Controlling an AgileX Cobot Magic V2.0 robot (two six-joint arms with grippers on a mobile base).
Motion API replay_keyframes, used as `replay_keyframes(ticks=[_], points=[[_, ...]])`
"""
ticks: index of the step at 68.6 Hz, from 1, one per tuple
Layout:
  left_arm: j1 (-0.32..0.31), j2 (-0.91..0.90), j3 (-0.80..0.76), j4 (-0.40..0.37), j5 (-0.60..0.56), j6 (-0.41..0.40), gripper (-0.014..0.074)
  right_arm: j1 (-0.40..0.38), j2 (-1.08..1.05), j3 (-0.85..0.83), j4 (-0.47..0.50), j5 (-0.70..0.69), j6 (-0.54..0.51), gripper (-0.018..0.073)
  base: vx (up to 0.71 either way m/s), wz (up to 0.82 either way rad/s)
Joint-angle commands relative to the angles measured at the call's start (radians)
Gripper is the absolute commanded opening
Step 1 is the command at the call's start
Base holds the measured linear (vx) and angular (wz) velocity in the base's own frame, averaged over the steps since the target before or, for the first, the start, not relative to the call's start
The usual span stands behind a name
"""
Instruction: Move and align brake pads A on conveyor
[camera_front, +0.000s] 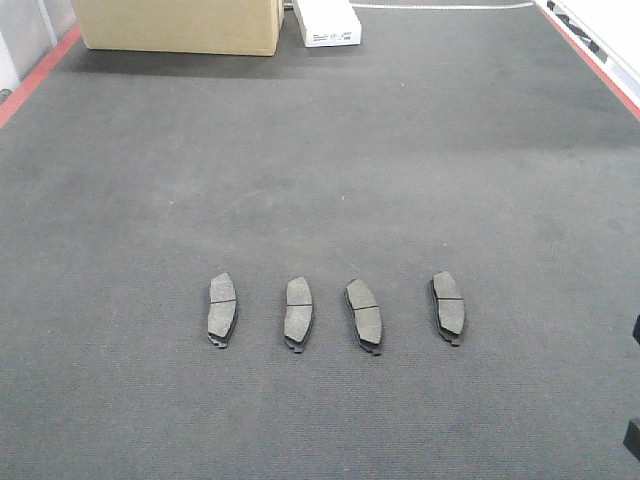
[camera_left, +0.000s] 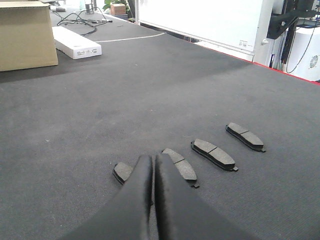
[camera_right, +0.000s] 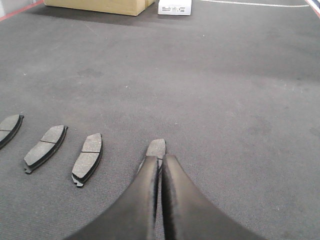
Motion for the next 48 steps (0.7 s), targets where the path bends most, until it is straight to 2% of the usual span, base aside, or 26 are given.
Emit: replay_keyframes(ticks=[1,48], points=[[-0.004,0.011,-0.024,0.013,-0.067,-0.003,-0.0006,-0.006,0.007,-0.026,-0.002,-0.072,-0.008,-0.0009,0.00,0.00],[-0.004,0.011,-0.024,0.013,-0.067,-0.003,-0.0006,-0.006,0.007,-0.026,-0.002,-0.071,-0.008,-0.0009,0.00,0.00]])
